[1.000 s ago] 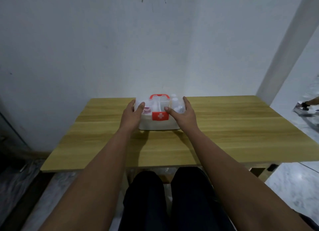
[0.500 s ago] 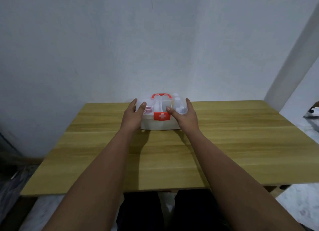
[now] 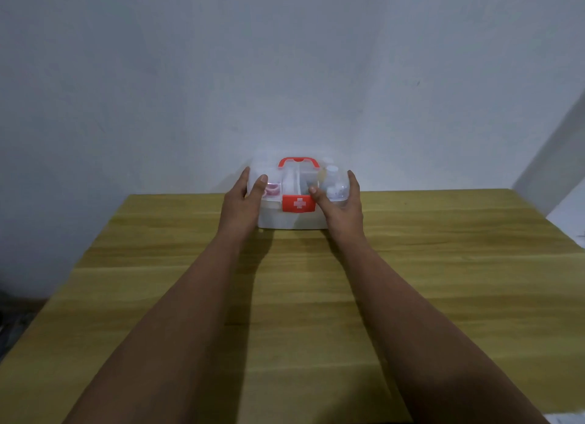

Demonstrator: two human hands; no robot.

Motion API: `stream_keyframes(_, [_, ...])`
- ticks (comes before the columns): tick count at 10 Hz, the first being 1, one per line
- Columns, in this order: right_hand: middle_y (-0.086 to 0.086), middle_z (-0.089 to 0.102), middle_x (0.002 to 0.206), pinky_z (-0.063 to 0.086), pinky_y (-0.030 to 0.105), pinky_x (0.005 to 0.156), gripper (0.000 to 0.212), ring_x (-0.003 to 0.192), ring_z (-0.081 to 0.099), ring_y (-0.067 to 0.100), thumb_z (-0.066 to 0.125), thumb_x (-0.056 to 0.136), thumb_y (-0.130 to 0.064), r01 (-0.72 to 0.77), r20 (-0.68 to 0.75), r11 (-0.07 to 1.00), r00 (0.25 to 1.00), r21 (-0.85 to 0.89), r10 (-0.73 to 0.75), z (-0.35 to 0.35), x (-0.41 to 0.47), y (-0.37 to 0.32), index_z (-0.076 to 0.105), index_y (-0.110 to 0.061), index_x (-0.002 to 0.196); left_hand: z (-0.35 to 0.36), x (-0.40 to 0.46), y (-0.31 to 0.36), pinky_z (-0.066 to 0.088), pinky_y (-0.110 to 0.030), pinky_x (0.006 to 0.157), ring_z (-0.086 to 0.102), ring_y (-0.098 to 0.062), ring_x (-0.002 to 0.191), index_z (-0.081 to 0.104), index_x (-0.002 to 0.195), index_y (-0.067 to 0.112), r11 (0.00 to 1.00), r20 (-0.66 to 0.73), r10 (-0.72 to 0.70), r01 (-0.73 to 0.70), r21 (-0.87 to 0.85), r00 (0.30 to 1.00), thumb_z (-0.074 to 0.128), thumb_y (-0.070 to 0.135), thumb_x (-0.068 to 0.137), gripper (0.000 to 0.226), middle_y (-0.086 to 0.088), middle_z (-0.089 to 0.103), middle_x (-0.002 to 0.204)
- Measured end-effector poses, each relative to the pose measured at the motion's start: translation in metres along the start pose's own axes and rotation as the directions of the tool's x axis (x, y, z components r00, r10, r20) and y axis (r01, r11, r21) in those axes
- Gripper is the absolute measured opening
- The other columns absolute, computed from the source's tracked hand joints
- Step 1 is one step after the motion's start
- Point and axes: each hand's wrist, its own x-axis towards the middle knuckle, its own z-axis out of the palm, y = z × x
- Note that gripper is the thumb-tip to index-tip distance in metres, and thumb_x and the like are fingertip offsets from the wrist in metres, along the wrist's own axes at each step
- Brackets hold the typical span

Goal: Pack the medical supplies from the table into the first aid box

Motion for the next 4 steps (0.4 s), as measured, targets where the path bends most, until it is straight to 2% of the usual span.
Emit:
stream_keyframes(1, [0.001, 0.048, 0.155, 0.050, 0.046, 0.110, 0.102, 0.136, 0.050, 0.023, 0.085, 0.079, -0.050, -0.004, 0.010, 1.000, 1.000, 0.006, 0.004, -0.001, 0.002, -0.001, 0.027, -0.033, 0.161, 0.002, 0.001, 0.001, 0.056, -0.055, 0.101, 0.058, -0.027, 0.133, 0.040, 0.159, 0.036, 1.000, -0.002, -0.018, 0.018, -0.005, 1.000, 0.063, 0.060, 0.096, 0.071, -0.001, 0.052, 0.156])
stream_keyframes(2, [0.004, 0.043, 0.160, 0.043, 0.041, 0.113, 0.101, 0.143, 0.045, 0.028, 0.082, 0.083, -0.050, -0.035, 0.013, 0.997, 0.999, -0.068, 0.036, -0.004, -0.004, -0.014, 0.024, -0.029, 0.163, 0.000, -0.005, 0.015, 0.054, -0.056, 0.103, 0.055, -0.031, 0.135, 0.036, 0.161, 0.033, 0.997, 0.011, -0.063, 0.062, 0.049, 0.998, 0.061, 0.055, 0.099, 0.071, -0.004, 0.049, 0.159])
stream_keyframes(3, [0.012, 0.031, 0.166, 0.036, 0.044, 0.116, 0.105, 0.151, 0.033, 0.033, 0.077, 0.088, -0.049, -0.069, -0.003, 0.980, 0.998, -0.189, 0.070, -0.006, -0.013, -0.038, 0.012, -0.020, 0.166, -0.001, -0.016, 0.049, 0.039, -0.048, 0.119, 0.041, -0.033, 0.148, 0.031, 0.164, 0.020, 0.971, 0.001, -0.035, 0.034, 0.237, 0.999, 0.056, 0.049, 0.103, 0.072, -0.009, 0.037, 0.166])
stream_keyframes(4, [0.011, 0.020, 0.170, 0.021, 0.060, 0.123, 0.098, 0.158, 0.016, 0.031, 0.069, 0.092, -0.050, 0.088, -0.036, 0.945, 0.994, -0.316, -0.104, -0.008, -0.025, -0.076, 0.009, -0.025, 0.166, 0.004, -0.044, 0.087, 0.048, -0.031, 0.101, 0.045, -0.026, 0.144, 0.037, 0.160, 0.021, 0.975, -0.093, 0.090, -0.068, 0.212, 0.992, 0.052, 0.046, 0.106, 0.061, -0.007, 0.042, 0.162])
